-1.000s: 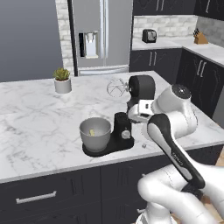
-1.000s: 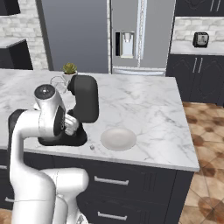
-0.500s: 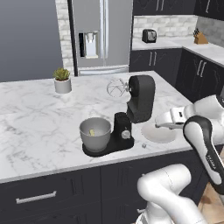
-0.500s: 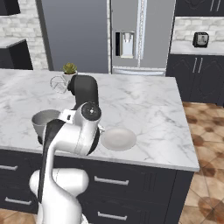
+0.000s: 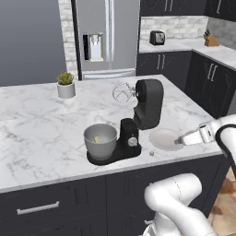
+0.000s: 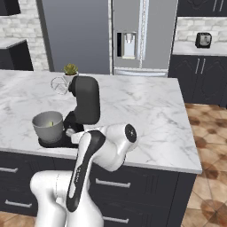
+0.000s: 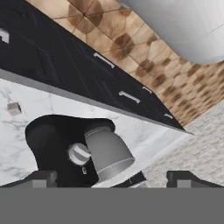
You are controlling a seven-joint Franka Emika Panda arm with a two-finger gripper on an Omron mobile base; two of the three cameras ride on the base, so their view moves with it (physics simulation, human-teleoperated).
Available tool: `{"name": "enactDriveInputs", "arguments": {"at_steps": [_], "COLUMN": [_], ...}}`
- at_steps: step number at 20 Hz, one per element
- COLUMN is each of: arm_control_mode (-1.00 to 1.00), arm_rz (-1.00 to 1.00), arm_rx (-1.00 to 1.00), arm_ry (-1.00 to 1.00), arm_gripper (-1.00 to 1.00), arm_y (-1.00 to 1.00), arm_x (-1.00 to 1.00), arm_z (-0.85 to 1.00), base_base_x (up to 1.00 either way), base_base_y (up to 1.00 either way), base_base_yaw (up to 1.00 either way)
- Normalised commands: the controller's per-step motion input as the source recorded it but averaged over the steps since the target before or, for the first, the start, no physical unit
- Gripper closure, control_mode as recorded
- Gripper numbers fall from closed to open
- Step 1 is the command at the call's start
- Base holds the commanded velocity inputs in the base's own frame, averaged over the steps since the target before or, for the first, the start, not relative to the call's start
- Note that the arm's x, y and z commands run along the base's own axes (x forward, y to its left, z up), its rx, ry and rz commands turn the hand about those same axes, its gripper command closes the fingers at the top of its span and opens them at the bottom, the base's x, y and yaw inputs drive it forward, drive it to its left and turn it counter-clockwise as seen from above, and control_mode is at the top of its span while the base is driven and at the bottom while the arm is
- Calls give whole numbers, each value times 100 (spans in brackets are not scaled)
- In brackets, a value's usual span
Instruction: Add butter and sugar cubes to the stand mixer bowl and then turn on the stand mixer to begin making frosting.
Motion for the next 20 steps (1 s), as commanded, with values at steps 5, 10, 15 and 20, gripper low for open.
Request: {"name": "enactDriveInputs", "arguments": {"at_steps": [5, 10, 15, 20], "arm_control_mode": [-100, -100, -100, -100], "arm_rz": [33, 18, 16, 16], "arm_rx": [0, 0, 0, 0], "arm_ry": [-30, -30, -44, -50], "arm_gripper": [-100, -100, -100, -100], "arm_y": [0, 0, 1, 0], "arm_x": [0, 13, 15, 24], "arm_z": [-56, -49, -50, -35], "base_base_x": [0, 0, 0, 0], "base_base_y": [0, 0, 0, 0], "base_base_yaw": [0, 0, 0, 0]}}
